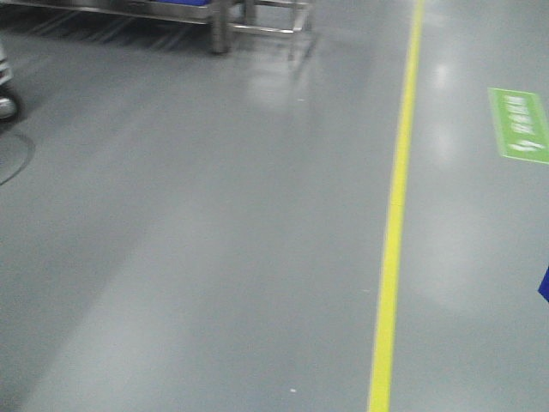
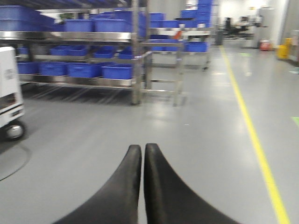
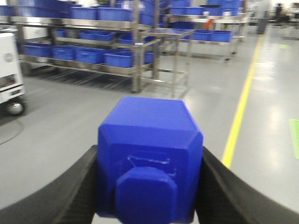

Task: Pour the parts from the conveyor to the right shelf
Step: 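Drive away from the conveyor holding the blue part in the right gripper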

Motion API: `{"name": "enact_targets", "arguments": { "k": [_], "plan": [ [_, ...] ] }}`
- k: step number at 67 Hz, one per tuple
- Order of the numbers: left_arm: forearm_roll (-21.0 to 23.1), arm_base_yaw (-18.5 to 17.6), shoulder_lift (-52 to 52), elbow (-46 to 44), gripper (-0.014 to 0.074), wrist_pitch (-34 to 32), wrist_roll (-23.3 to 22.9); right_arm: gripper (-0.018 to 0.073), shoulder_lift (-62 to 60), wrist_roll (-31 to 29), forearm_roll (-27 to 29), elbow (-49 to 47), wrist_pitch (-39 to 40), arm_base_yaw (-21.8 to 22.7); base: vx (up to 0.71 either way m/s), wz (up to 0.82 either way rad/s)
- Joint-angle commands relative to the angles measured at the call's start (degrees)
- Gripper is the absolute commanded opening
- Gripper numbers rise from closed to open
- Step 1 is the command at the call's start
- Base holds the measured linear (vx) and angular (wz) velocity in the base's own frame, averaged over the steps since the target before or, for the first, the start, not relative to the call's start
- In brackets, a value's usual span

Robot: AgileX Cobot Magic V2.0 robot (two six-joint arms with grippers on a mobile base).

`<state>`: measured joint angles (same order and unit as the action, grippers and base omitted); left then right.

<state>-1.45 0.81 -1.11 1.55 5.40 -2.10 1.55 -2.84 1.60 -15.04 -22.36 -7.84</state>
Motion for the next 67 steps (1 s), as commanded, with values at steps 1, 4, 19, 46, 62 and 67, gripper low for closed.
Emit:
{"name": "enact_targets", "arguments": {
  "k": [1, 4, 19, 46, 62, 67],
  "plan": [
    [0.35, 0.12, -0.25, -1.5, -0.0006, -4.14, -0.42, -0.0009, 0.66, -0.59, -0.38, -1.45, 4.73, -0.01, -0.05, -0.79],
    [0.35, 0.12, -0.25, -1.5, -0.0006, -4.14, -0.42, -0.0009, 0.66, -0.59, -0.38, -1.45, 4.73, -0.01, -0.05, -0.8],
    [0.35, 0.12, -0.25, -1.5, -0.0006, -4.14, -0.42, -0.0009, 0.66, -0.59, -0.38, -1.45, 4.73, 0.07, 0.01, -0.78],
    [0.35, 0.12, -0.25, -1.5, -0.0006, -4.14, -0.42, -0.0009, 0.66, -0.59, -0.38, -1.45, 4.73, 0.07, 0.06, -0.39],
    [0.35, 0.12, -0.25, -1.5, -0.0006, -4.14, -0.42, -0.0009, 0.66, -0.59, -0.38, -1.45, 4.73, 0.07, 0.12, -0.14],
    [0.35, 0.12, -0.25, -1.5, -0.0006, -4.14, -0.42, -0.0009, 0.66, -0.59, -0.38, -1.45, 4.73, 0.07, 0.17, -0.11]
  ]
}}
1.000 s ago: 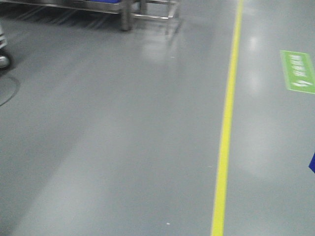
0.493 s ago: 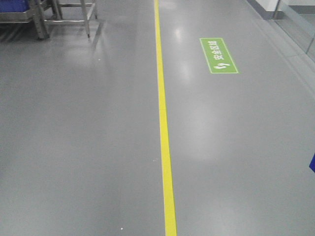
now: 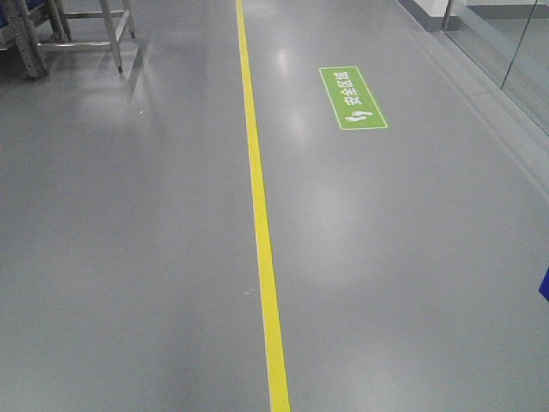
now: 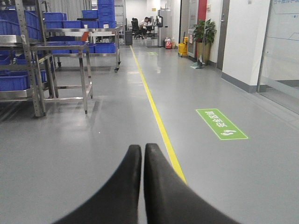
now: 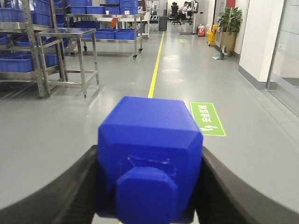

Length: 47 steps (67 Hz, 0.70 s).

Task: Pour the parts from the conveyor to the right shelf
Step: 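Drive away from the conveyor holding the blue part in the right gripper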

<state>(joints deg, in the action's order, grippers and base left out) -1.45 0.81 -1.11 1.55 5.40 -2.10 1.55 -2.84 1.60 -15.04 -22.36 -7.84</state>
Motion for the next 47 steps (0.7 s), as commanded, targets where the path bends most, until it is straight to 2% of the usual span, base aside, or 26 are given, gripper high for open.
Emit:
{"name": "enact_targets", "arguments": {
  "k": [1, 24, 47],
  "plan": [
    [0.35, 0.12, -0.25, -1.5, -0.0006, -4.14, -0.42, -0.0009, 0.66, -0.59, -0.38, -1.45, 4.73, 0.07, 0.19, -0.09],
    [0.35, 0.12, -0.25, -1.5, -0.0006, -4.14, -0.42, -0.0009, 0.66, -0.59, -0.38, -1.45, 4.73, 0.07, 0.28, 0.02],
    [0.35, 0.12, -0.25, -1.5, -0.0006, -4.14, -0.42, -0.0009, 0.66, -0.59, -0.38, -1.45, 4.78, 0.05, 0.48, 0.12]
  ]
}}
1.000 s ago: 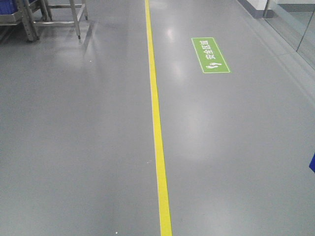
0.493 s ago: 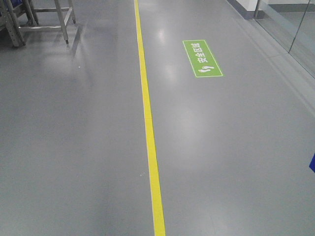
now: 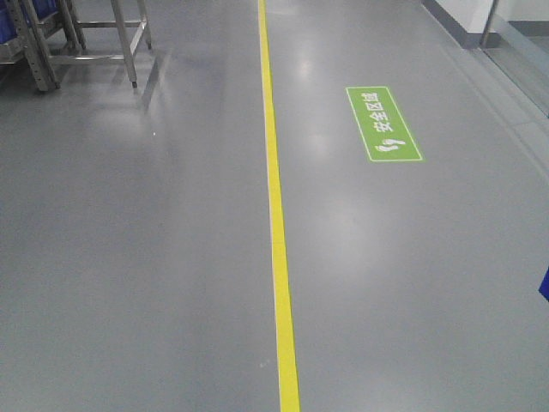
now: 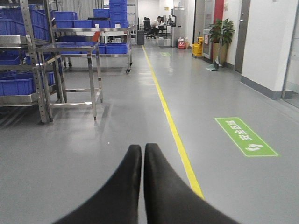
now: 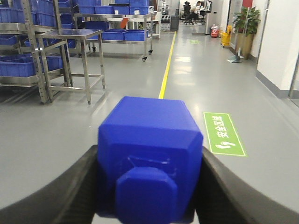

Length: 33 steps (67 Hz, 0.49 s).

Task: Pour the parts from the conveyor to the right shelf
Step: 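Drive away from the conveyor holding the blue part in the right gripper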

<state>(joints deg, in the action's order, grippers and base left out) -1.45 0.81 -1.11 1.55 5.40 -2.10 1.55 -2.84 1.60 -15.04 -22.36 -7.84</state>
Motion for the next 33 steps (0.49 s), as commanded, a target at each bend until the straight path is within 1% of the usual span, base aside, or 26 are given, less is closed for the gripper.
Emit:
{"name": "enact_targets", "arguments": {
  "k": [1, 33],
  "plan": [
    [0.35, 0.12, -0.25, -1.5, -0.0006, -4.14, -0.42, -0.0009, 0.66, -0.59, -0.38, -1.45, 4.78, 0.05, 0.53, 0.14],
    [0.35, 0.12, -0.25, -1.5, -0.0006, -4.14, -0.42, -0.0009, 0.66, -0.59, -0.38, -1.45, 4.78, 0.05, 0.55, 0.12]
  ]
}}
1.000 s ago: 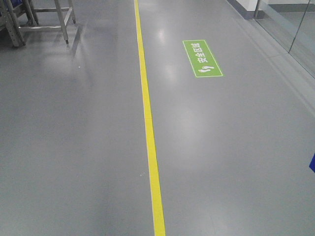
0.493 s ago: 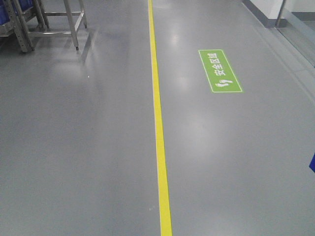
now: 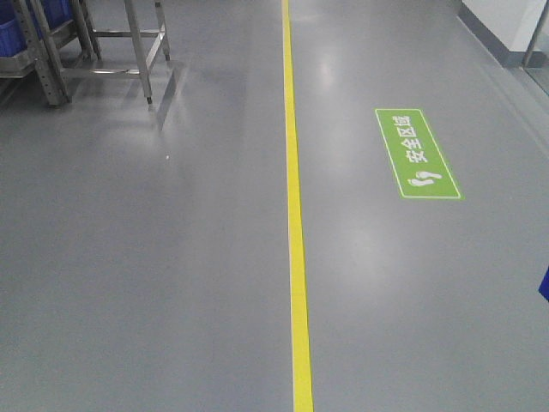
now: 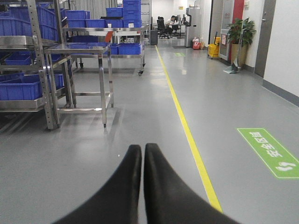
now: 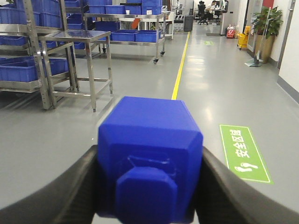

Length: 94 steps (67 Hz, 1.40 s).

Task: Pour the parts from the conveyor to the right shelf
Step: 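Drive away from the conveyor holding the blue part in the right gripper, then drive along the yellow floor line toward the shelf racks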

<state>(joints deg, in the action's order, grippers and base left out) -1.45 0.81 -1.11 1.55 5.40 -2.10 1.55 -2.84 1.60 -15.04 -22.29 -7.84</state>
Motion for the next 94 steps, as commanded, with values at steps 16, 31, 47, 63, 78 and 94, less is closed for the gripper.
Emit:
{"name": "enact_targets", "arguments": {
  "k": [16, 31, 47, 63, 78, 94],
  "plan": [
    [0.35, 0.12, -0.25, -1.5, -0.0006, -4.14, -0.42, -0.0009, 0.66, -0.59, -0.38, -1.45, 4.71, 0.05, 0.65, -0.03],
    [0.35, 0.12, -0.25, -1.5, -0.0006, -4.14, -0.42, -0.0009, 0.66, -0.59, -0.38, -1.45, 4.71, 0.05, 0.7, -0.11],
    [0.35, 0.12, -0.25, -1.5, -0.0006, -4.14, -0.42, -0.0009, 0.66, -0.59, -0.38, -1.45, 4.7, 0.05, 0.74, -0.08],
    [0.35, 0.12, -0.25, -1.5, -0.0006, -4.14, -0.42, -0.0009, 0.66, -0.59, -0.38, -1.45, 4.7, 0.05, 0.79, -0.02],
    [0.35, 0.12, -0.25, -1.5, -0.0006, -4.18, -0.42, -0.0009, 0.66, -0.59, -0.38, -1.45, 4.7, 0.05, 0.84, 0.06],
    [0.35, 0.12, -0.25, -1.5, -0.0006, -4.18, -0.42, -0.0009, 0.66, -0.59, -0.38, -1.45, 4.7, -0.05, 0.83, 0.04]
  ]
}}
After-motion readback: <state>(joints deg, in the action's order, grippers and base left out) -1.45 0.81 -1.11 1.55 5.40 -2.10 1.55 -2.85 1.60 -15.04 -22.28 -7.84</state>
